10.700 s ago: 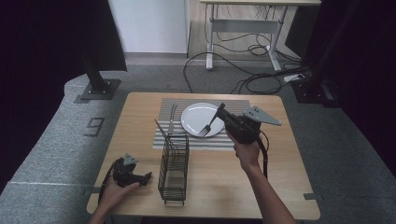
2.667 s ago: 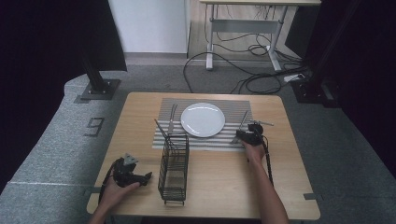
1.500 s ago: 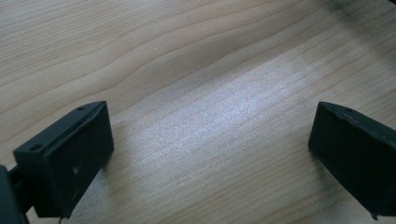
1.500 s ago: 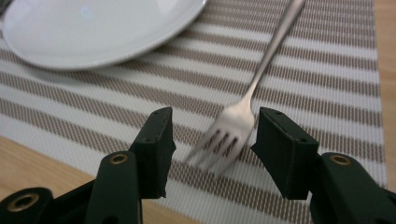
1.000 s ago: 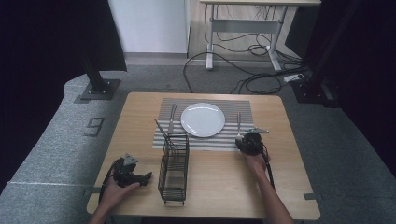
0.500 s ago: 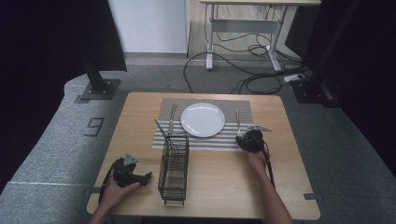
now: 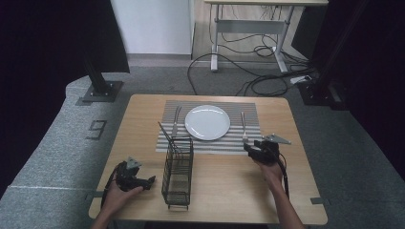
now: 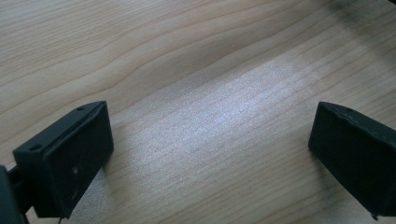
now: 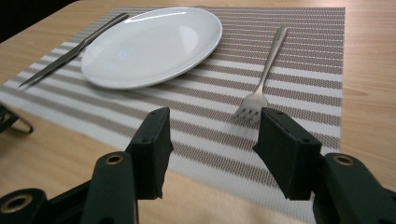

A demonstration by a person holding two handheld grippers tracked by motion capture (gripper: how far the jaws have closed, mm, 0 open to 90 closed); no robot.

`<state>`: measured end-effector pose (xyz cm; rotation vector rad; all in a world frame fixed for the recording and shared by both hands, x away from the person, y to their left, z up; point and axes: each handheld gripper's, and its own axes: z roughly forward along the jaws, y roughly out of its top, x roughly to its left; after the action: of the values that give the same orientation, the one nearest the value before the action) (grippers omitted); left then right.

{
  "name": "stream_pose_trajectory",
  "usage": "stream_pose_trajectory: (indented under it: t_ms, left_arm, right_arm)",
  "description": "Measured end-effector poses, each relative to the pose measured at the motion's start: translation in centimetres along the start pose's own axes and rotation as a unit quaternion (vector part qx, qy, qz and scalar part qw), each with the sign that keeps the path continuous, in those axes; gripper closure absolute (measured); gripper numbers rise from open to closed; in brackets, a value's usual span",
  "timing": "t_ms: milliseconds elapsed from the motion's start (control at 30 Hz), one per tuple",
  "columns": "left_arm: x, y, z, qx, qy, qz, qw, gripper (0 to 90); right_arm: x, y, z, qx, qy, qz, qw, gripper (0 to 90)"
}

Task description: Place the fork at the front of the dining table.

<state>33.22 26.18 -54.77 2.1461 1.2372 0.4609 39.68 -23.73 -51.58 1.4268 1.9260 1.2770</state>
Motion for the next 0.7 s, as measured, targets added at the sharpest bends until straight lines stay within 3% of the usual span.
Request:
stream_pose_trajectory:
  t_ms: [267, 500, 700]
  left_arm:
    - [0.0, 0.0, 0.0, 0.0, 0.0, 0.0, 1.0, 0.0]
    - [0.0, 0.0, 0.0, 0.0, 0.0, 0.0, 1.0, 0.0]
    - [0.0, 0.0, 0.1, 0.0, 0.0, 0.0, 1.0, 0.0]
  right_arm:
    - [0.4, -1.8, -3.5, 0.006, 0.006, -0.033, 0.9994, 43.4]
    - [-0.4, -4.3, -6.4, 0.017, 0.002, -0.043, 0.9989, 42.6]
    - [-1.0, -5.8, -6.8, 0.033, 0.004, -0.039, 0.9987, 38.4]
